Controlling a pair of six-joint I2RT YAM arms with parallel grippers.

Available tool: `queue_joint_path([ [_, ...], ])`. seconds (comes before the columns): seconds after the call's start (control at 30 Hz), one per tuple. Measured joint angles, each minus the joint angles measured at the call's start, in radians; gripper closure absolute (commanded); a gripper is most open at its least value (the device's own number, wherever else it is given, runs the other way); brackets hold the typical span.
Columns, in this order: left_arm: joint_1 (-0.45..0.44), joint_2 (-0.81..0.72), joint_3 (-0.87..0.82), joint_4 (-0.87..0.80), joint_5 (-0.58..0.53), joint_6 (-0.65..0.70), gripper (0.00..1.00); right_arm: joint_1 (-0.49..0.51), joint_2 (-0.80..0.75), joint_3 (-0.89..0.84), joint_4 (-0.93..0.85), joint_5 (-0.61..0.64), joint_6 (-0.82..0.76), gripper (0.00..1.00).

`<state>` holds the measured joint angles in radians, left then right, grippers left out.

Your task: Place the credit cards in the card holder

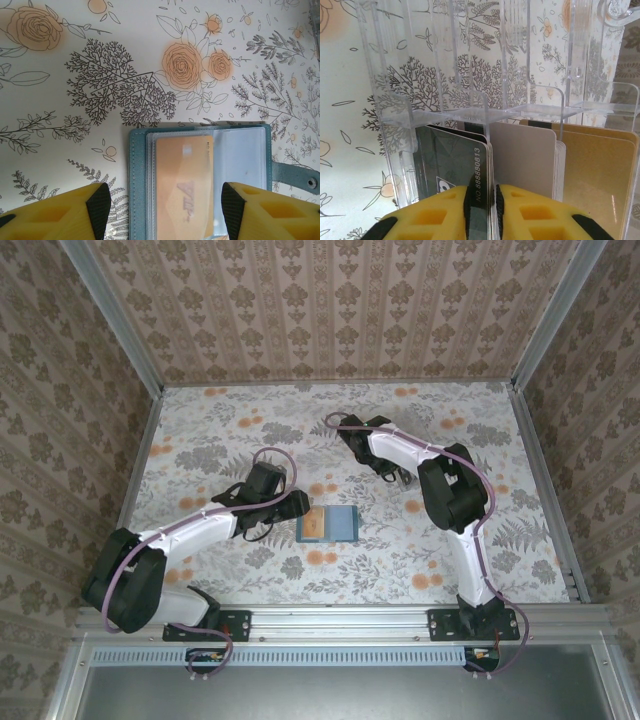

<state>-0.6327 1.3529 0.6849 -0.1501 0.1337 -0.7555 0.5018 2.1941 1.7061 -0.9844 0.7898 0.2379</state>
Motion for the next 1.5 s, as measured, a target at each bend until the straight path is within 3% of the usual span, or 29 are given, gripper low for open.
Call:
queue_joint_path([
  [0.5,0.0,0.0,-0.003,0.0,0.0,0.0,0.37,0.002,-0.021,-0.012,0.001,0.026,0.003,0.83],
  [0.77,0.0,0.0,-0.003,0.0,0.0,0.0,0.37,0.003,-0.063,-0.028,-0.002,0.021,0.007,0.9],
  [1.1,0.0,0.0,-0.003,0.0,0.0,0.0,0.37,-0.004,-0.085,-0.034,-0.002,0.0,0.008,0.89],
  [1.5,0.0,0.0,-0.003,0.0,0.004,0.0,0.37,-0.096,-0.085,-0.035,0.018,-0.206,-0.004,0.95],
])
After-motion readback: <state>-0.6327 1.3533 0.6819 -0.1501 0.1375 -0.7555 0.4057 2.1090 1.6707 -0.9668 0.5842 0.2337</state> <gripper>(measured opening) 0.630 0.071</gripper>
